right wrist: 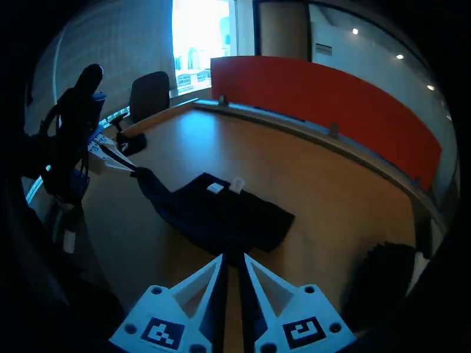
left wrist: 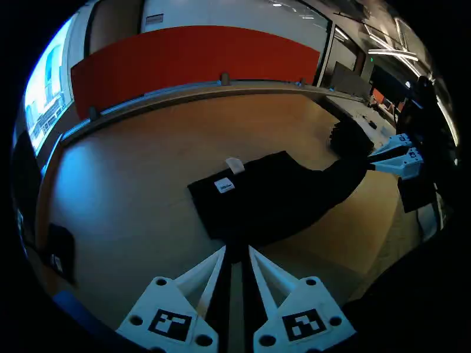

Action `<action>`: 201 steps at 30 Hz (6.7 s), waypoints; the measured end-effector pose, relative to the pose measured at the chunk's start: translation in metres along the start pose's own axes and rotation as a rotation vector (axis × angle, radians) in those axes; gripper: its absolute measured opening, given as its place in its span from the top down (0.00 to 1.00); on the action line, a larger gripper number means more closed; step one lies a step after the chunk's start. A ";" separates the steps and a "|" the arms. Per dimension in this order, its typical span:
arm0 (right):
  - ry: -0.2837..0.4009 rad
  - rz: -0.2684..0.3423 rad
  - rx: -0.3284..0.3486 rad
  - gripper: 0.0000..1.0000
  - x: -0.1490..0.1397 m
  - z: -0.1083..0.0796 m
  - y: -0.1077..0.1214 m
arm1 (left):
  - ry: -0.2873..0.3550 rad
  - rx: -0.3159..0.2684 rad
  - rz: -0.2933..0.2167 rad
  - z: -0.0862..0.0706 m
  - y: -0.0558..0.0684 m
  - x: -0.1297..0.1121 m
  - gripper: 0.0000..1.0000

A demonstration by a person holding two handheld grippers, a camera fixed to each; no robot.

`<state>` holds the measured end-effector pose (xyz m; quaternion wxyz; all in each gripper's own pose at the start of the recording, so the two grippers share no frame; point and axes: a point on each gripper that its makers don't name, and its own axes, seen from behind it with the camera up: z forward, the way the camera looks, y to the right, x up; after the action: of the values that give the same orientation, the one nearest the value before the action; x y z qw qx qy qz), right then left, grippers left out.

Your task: Fold towel

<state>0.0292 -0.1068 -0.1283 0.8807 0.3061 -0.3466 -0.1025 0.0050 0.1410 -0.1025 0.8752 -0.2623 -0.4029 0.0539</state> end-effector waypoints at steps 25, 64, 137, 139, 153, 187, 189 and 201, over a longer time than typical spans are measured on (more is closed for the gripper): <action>-0.040 0.009 -0.029 0.89 0.001 0.034 0.027 | 0.010 0.030 -0.006 0.034 -0.018 0.019 0.89; -0.114 0.105 -0.067 0.89 -0.013 0.124 0.087 | -0.022 0.083 -0.027 0.127 -0.057 0.028 0.89; -0.093 0.180 -0.181 0.00 -0.021 0.137 0.101 | -0.006 0.250 -0.030 0.129 -0.098 0.016 0.00; -0.090 0.183 -0.182 0.00 -0.021 0.133 0.099 | -0.004 0.251 -0.036 0.126 -0.097 0.013 0.00; -0.096 0.137 -0.135 0.00 -0.025 0.127 0.087 | 0.012 0.274 -0.091 0.103 -0.095 0.000 0.00; -0.176 0.006 -0.032 0.00 -0.060 0.126 0.067 | 0.013 0.350 -0.191 0.044 -0.097 -0.050 0.00; -0.183 0.004 -0.028 0.01 -0.066 0.125 0.065 | 0.011 0.353 -0.192 0.041 -0.096 -0.053 0.00; -0.210 -0.009 -0.018 0.19 -0.081 0.125 0.066 | 0.008 0.361 -0.222 0.030 -0.094 -0.064 0.00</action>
<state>-0.1170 -0.0810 -0.0605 0.8419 0.2872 -0.4347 -0.1408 -0.0706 0.0532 -0.0819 0.9101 -0.0554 -0.4098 0.0272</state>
